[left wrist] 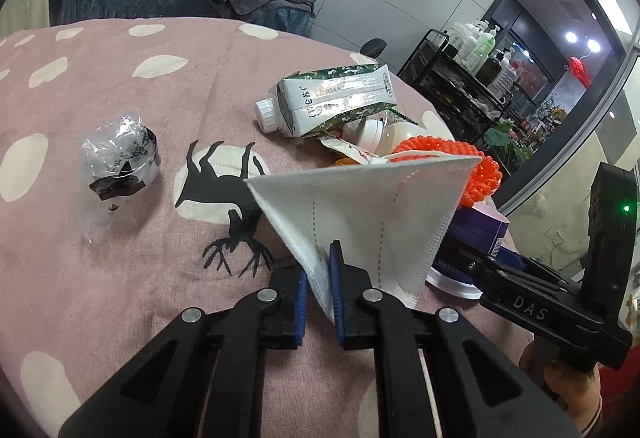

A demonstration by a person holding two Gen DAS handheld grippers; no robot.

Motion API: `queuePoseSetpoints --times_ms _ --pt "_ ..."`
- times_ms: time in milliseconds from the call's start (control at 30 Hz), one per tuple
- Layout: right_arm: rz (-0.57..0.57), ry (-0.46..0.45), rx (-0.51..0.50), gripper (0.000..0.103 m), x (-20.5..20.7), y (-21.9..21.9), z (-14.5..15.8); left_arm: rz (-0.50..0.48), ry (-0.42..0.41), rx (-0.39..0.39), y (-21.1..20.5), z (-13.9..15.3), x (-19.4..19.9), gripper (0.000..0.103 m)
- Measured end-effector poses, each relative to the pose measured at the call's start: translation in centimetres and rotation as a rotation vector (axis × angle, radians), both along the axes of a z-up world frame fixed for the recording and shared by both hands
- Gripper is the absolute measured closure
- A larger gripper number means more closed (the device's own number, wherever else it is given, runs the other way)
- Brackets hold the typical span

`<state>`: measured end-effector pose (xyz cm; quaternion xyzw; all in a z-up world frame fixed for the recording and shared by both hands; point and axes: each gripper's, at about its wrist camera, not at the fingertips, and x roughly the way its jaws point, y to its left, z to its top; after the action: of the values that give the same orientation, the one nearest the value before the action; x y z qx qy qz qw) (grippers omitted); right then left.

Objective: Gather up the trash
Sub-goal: 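Carry both items to the brown bin and open both grippers over it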

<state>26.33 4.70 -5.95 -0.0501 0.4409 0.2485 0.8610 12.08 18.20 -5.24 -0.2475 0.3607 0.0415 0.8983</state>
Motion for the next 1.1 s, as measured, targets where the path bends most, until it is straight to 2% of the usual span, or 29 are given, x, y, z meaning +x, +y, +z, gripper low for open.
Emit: queuePoseSetpoints --times_ms 100,500,600,867,1100 --pt "-0.002 -0.001 0.023 0.031 -0.7 -0.8 0.3 -0.006 -0.024 -0.008 -0.2 0.6 -0.9 0.096" --pt "-0.030 -0.031 0.122 0.031 -5.0 -5.7 2.1 -0.025 -0.136 0.073 -2.4 4.1 -6.2 0.096" --pt "-0.049 -0.056 0.136 0.031 -6.1 -7.4 2.5 -0.047 -0.162 0.063 -3.3 4.8 -6.7 0.096" --pt "-0.170 -0.147 0.179 0.031 -8.3 -14.2 3.7 -0.165 -0.204 0.076 -7.4 6.1 -6.2 0.098" --pt "-0.342 -0.197 0.176 0.031 -8.0 -21.5 4.1 -0.290 -0.251 0.092 -11.9 7.8 -4.5 0.098"
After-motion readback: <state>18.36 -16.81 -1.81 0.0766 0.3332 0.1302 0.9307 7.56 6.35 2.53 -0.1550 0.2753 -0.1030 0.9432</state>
